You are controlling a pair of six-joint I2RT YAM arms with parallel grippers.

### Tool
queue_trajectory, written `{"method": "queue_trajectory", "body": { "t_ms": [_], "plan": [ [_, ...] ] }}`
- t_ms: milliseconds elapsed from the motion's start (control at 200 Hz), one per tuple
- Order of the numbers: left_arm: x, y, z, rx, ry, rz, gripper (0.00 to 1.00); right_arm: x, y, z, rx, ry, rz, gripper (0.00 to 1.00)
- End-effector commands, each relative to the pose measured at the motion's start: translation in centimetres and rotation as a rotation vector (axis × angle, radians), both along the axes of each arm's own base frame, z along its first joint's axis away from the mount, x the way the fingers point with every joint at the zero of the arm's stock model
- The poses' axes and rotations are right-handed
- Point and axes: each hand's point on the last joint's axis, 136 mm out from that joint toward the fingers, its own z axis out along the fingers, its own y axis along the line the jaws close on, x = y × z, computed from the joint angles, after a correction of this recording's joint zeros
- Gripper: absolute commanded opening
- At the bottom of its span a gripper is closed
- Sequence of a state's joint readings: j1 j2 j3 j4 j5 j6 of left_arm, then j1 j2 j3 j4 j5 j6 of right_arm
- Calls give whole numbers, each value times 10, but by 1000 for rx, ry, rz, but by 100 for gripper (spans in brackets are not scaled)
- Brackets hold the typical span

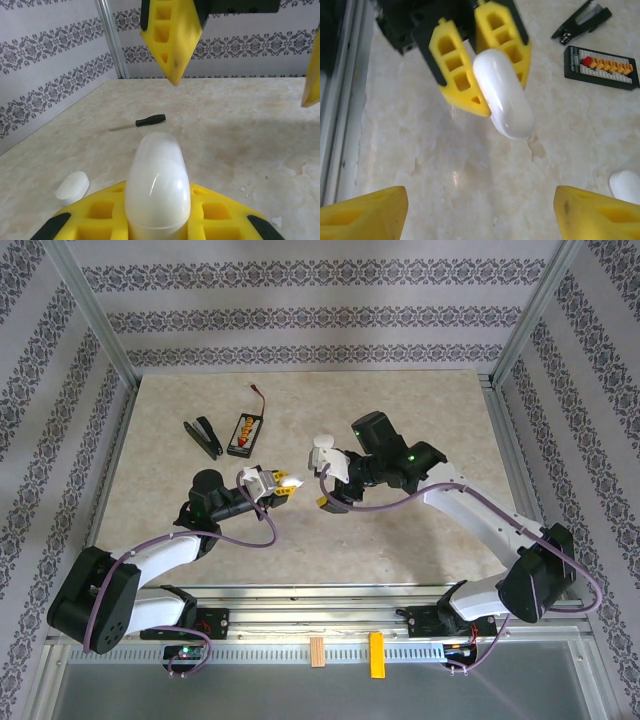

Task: Insert wireless bluetooth earbuds into charging case

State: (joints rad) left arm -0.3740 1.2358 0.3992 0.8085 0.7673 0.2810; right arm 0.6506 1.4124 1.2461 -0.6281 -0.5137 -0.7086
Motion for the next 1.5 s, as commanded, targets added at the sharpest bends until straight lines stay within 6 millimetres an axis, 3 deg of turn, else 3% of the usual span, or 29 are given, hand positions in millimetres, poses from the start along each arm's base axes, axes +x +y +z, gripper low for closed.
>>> {"method": "queue_trajectory", "body": {
  "t_ms": [0, 200, 395, 575, 640, 725, 854, 1024, 1094, 1209, 1344, 1494],
  "plan": [
    [-10, -10, 17, -23, -50, -68, 0, -4, 7, -4, -54, -78, 139, 73],
    [-16, -12, 16, -31, -39, -95, 0, 10, 30, -7, -52, -65, 154, 56],
    [-19, -14, 14, -51, -6, -121, 0, 14, 42, -9, -56, -55, 186, 51],
    [-18, -14, 16, -69, -13, -119, 0, 17, 44, -16, -74, -36, 190, 37],
    [-19, -15, 16, -68, -13, -122, 0, 17, 43, -18, -81, -35, 187, 28],
    [-19, -15, 17, -66, -15, -122, 0, 16, 42, -16, -80, -31, 184, 25],
    [-16, -14, 17, -66, -15, -110, 19, 18, 40, -14, -67, -22, 150, 24],
    [-12, -8, 15, -55, -30, -51, 63, 30, 30, -15, -23, 42, 0, 21],
    [-9, -2, 11, -39, -36, -2, 75, 41, 25, -17, 8, 89, -112, 21],
    [-5, 6, -2, -3, -25, 62, 81, 64, 16, -20, 79, 223, -337, 19],
    [4, 17, -23, 25, 23, 152, 86, 95, 3, -38, 146, 483, -656, 17],
    [11, 24, -41, 50, 74, 215, 94, 111, 0, -64, 195, 649, -819, 16]
  ]
}}
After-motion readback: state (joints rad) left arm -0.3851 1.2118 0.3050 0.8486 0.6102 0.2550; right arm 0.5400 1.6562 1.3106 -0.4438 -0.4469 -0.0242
